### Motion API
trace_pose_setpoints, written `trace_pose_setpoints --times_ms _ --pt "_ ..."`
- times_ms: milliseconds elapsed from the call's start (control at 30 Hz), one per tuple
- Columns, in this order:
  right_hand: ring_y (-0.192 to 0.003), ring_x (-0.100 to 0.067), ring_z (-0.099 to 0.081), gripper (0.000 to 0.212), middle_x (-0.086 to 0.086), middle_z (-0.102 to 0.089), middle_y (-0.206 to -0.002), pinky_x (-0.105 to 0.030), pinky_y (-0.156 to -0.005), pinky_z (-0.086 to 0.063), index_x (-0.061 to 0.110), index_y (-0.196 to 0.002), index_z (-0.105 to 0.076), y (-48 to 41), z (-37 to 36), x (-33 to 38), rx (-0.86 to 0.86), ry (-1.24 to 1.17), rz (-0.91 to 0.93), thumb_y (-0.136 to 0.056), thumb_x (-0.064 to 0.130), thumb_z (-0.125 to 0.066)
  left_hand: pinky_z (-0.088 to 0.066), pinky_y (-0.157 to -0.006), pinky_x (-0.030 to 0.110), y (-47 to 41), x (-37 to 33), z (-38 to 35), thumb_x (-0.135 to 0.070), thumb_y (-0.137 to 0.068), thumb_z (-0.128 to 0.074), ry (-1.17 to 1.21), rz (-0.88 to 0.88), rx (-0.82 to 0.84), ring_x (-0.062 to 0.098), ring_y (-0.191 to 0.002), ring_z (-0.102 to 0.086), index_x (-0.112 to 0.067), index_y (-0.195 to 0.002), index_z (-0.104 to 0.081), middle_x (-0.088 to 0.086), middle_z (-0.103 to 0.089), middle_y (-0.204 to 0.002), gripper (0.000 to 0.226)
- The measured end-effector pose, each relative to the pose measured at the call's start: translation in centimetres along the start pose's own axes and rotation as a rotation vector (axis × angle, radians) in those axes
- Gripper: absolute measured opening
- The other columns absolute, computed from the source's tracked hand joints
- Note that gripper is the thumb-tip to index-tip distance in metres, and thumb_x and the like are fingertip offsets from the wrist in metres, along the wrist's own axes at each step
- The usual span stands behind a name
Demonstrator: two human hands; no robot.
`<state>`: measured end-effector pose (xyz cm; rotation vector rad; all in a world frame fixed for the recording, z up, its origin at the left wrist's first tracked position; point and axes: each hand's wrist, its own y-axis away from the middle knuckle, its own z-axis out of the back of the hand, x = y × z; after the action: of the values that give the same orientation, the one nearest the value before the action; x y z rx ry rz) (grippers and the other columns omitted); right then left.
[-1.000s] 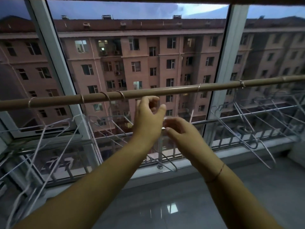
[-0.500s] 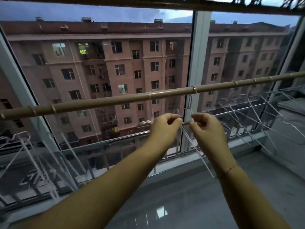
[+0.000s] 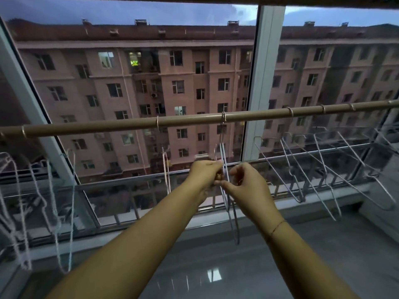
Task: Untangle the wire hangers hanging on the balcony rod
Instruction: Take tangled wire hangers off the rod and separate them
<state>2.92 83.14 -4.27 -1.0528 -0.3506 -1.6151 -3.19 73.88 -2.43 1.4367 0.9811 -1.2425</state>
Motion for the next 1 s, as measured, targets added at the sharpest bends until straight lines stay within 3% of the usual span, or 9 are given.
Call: trace_pose_setpoints --times_ms 167,233,300,467,667,767,833,900,1000 --pt "-0.068 -0.014 -0.055 0.015 -0.001 -0.059 -0.075 -0.031 -0.064 -0.052 0.018 -0.087 -0.053 0.0 0.3 -0.5 0.055 -0.121 -0.026 -0.081 0.020 -0.067 -0.049 -0.046 0.014 -0.3 -0.1 0.0 -0.020 -0.087 -0.065 -0.013 0.027 -0.010 0.011 -0.057 -0.054 -0.015 -0.078 -0.068 0.002 -0.062 -0.067 0.011" --pt "-0.069 -0.013 -0.056 0.010 0.001 -0.059 -0.077 -0.024 -0.060 -0.048 0.018 -0.084 -0.053 -0.1 0.4 -0.8 0.035 -0.138 -0.021 -0.084 0.014 -0.062 -0.050 -0.046 0.013 -0.5 -0.1 0.2 -0.016 -0.086 -0.065 0.009 0.020 -0.009 0.008 -0.055 -0.056 -0.012 -0.079 -0.069 0.002 -0.064 -0.069 0.008" --pt "-0.067 -0.011 -0.055 0.011 0.002 -0.059 -0.076 -0.018 -0.055 -0.041 0.020 -0.082 -0.053 -0.2 0.7 -1.0 0.002 -0.118 -0.006 -0.086 0.011 -0.058 -0.049 -0.046 0.012 -0.7 -0.1 0.5 -0.012 -0.086 -0.065 0.040 0.014 -0.028 0.007 -0.051 -0.056 -0.009 -0.081 -0.068 0.004 -0.065 -0.069 0.007" --pt "-0.067 -0.012 -0.054 0.009 0.004 -0.057 -0.075 -0.019 -0.055 -0.039 0.017 -0.086 -0.055 -0.5 1.1 -0.8 -0.073 -0.022 -0.010 -0.085 0.008 -0.054 -0.049 -0.046 0.013 -1.0 -0.1 1.7 -0.011 -0.087 -0.064 0.058 0.013 -0.049 0.005 -0.045 -0.056 -0.006 -0.082 -0.067 0.006 -0.067 -0.068 0.008" --pt "-0.085 -0.013 -0.059 0.012 0.000 -0.063 -0.095 -0.029 -0.077 -0.051 0.016 -0.098 -0.061 0.3 -0.4 1.5 -0.122 0.005 0.091 -0.087 0.021 -0.057 -0.048 -0.045 0.014 -0.6 -0.1 2.9 -0.010 -0.088 -0.062 0.087 0.012 -0.029 0.007 -0.047 -0.056 -0.003 -0.090 -0.067 0.008 -0.066 -0.071 0.009" --pt "-0.083 -0.011 -0.060 0.018 0.003 -0.067 -0.093 -0.026 -0.073 -0.050 0.019 -0.100 -0.063 0.6 -1.6 2.3 -0.065 0.009 0.121 -0.088 0.030 -0.057 -0.051 -0.046 0.014 -0.5 -0.2 3.3 -0.012 -0.088 -0.062 0.093 -0.004 -0.040 0.008 -0.052 -0.056 -0.001 -0.094 -0.067 0.007 -0.063 -0.071 0.013" --pt "-0.081 -0.010 -0.059 0.021 0.004 -0.067 -0.091 -0.022 -0.069 -0.045 0.019 -0.103 -0.062 0.6 -2.4 2.6 -0.039 0.022 0.126 -0.087 0.033 -0.059 -0.053 -0.054 0.018 -0.5 -0.4 3.6 -0.014 -0.088 -0.062 0.094 -0.009 -0.052 0.013 -0.063 -0.058 -0.004 -0.092 -0.068 0.006 -0.064 -0.074 0.013" --pt "-0.083 -0.012 -0.060 0.023 0.003 -0.066 -0.092 -0.026 -0.071 -0.049 0.020 -0.104 -0.060 0.4 -3.0 2.9 -0.048 0.039 0.119 -0.086 0.034 -0.060 -0.054 -0.064 0.024 -0.8 -0.8 3.8 -0.015 -0.088 -0.062 0.100 -0.003 -0.060 0.017 -0.069 -0.061 -0.007 -0.089 -0.069 0.007 -0.066 -0.077 0.011" --pt "-0.084 -0.013 -0.061 0.025 0.001 -0.067 -0.099 -0.030 -0.071 -0.052 0.021 -0.111 -0.056 -0.4 -3.8 3.6 -0.051 0.020 0.088 -0.087 0.030 -0.058 -0.049 -0.048 0.018 -1.8 -1.6 3.9 -0.013 -0.088 -0.062 0.117 -0.005 -0.107 0.010 -0.050 -0.056 -0.005 -0.087 -0.069 0.007 -0.064 -0.070 0.011"
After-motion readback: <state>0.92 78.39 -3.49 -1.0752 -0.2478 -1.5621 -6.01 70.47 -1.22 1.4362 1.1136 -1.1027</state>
